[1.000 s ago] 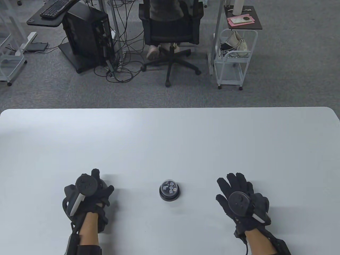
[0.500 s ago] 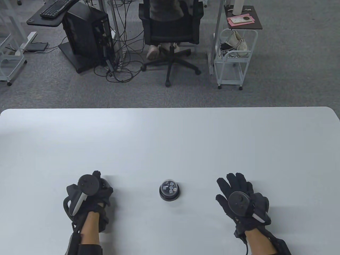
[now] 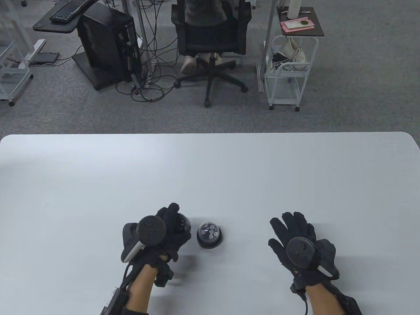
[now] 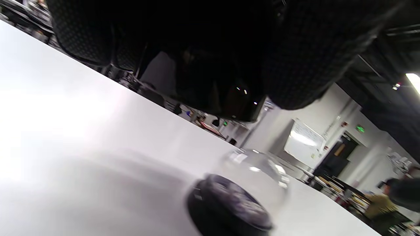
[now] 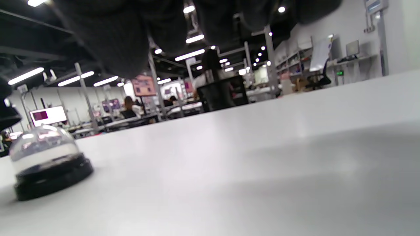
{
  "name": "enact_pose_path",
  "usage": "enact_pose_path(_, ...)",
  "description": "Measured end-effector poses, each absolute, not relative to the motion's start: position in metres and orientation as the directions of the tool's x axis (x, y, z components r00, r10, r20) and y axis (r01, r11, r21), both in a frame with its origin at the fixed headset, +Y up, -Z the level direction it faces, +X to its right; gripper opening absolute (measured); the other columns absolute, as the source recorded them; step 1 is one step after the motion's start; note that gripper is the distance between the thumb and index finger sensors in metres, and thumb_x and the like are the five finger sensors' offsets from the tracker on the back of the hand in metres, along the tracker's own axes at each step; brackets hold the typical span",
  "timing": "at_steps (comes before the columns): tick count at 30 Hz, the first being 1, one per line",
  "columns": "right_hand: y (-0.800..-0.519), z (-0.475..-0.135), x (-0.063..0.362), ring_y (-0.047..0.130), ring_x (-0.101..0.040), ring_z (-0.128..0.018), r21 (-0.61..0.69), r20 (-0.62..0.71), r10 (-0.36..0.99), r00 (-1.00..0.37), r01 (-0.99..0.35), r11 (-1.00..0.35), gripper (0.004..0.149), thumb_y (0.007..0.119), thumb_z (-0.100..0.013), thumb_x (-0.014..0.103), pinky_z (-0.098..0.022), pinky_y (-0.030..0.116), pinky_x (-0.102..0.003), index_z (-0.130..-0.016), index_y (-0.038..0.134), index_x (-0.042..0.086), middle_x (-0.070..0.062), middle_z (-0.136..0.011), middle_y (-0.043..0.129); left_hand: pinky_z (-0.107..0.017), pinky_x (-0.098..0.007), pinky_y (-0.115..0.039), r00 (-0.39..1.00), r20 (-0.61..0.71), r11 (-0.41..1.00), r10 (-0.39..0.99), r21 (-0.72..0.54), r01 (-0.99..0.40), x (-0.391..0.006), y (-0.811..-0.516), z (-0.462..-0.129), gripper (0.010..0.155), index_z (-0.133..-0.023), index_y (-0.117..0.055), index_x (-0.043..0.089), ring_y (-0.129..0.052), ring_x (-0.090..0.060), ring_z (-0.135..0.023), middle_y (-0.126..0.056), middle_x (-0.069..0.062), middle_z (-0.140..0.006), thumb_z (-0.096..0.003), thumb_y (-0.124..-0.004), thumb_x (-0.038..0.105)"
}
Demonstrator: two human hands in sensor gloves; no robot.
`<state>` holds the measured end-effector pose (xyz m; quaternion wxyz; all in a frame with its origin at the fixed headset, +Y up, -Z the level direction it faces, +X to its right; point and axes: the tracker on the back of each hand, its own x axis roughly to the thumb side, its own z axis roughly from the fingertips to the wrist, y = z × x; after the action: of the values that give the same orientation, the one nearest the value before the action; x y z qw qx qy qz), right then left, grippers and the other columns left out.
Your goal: Shake dice in a dice shaker
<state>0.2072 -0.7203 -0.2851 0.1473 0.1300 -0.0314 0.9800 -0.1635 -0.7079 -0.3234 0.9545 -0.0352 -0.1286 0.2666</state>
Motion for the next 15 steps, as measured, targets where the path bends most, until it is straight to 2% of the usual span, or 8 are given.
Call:
enact_pose_path(4,-0.720,-0.285,0.209,0.038,-0.054,-0.107,-0.021,0.260,0.289,-0.921,-0.305,-0.952,0.061,0.078,-0.058,0.044,-0.071,0.046,-0.074,-0.112,0.056,0.024,-0.023,-0.115,0.046,-0.064,-0.059,-0.070,0.818,0.253,0.856,0.517,-0.169,-0.489,-0.124,-0.711,-0.332,0.090,-0.112,-0.033,0.026,-0.070,-0.049,-0.093,-0.049,-0.025,-0.111,-0.0478,-0.089,0.056)
enact_pose_path(7,-0.720,-0.285,0.211,0.038,-0.054,-0.107,-0.020,0.254,0.303,-0.919,-0.318,-0.948,0.061,0.078,-0.058,0.043,-0.071,0.046,-0.074,-0.112,0.056,0.024,-0.023,-0.115,0.046,-0.064,-0.059,-0.070,0.843,0.234,0.872,0.484,-0.210,-0.443,-0.100,-0.730,-0.339,0.090,-0.112,-0.033,0.027,-0.070,-0.049,-0.093,-0.049,-0.026,-0.111,-0.0477,-0.089,0.056)
enact_pose_path(11,-0.720,-0.285,0.213,0.038,-0.054,-0.107,-0.021,0.251,0.310,-0.917,-0.325,-0.946,0.061,0.078,-0.058,0.043,-0.071,0.046,-0.074,-0.112,0.056,0.024,-0.023,-0.115,0.046,-0.063,-0.058,-0.071,0.918,0.200,0.919,0.343,-0.273,-0.284,-0.088,-0.760,-0.345,0.089,-0.112,-0.033,0.028,-0.071,-0.048,-0.091,-0.051,-0.027,-0.109,-0.0475,-0.088,0.056)
enact_pose_path(12,-0.720,-0.285,0.213,0.038,-0.054,-0.107,-0.022,0.252,0.310,-0.917,-0.325,-0.945,0.060,0.078,-0.058,0.043,-0.071,0.046,-0.074,-0.112,0.057,0.024,-0.023,-0.115,0.046,-0.063,-0.057,-0.070,0.921,0.216,0.930,0.324,-0.251,-0.268,-0.089,-0.760,-0.343,0.090,-0.111,-0.030,0.030,-0.070,-0.047,-0.091,-0.049,-0.026,-0.109,-0.0480,-0.087,0.058)
enact_pose_path(13,-0.720,-0.285,0.213,0.037,-0.054,-0.107,-0.024,0.252,0.308,-0.917,-0.325,-0.946,0.060,0.078,-0.058,0.043,-0.071,0.046,-0.074,-0.112,0.057,0.024,-0.023,-0.115,0.046,-0.062,-0.057,-0.072,0.917,0.225,0.933,0.329,-0.230,-0.278,-0.089,-0.758,-0.345,0.089,-0.111,-0.034,0.029,-0.073,-0.047,-0.089,-0.054,-0.027,-0.108,-0.0472,-0.088,0.058)
enact_pose_path(15,-0.720,-0.285,0.213,0.038,-0.054,-0.107,-0.025,0.253,0.306,-0.918,-0.323,-0.946,0.061,0.078,-0.058,0.043,-0.071,0.046,-0.074,-0.112,0.056,0.024,-0.023,-0.115,0.046,-0.063,-0.059,-0.070,0.922,0.192,0.917,0.336,-0.290,-0.274,-0.090,-0.757,-0.346,0.088,-0.111,-0.032,0.032,-0.072,-0.048,-0.092,-0.051,-0.026,-0.110,-0.0478,-0.088,0.057)
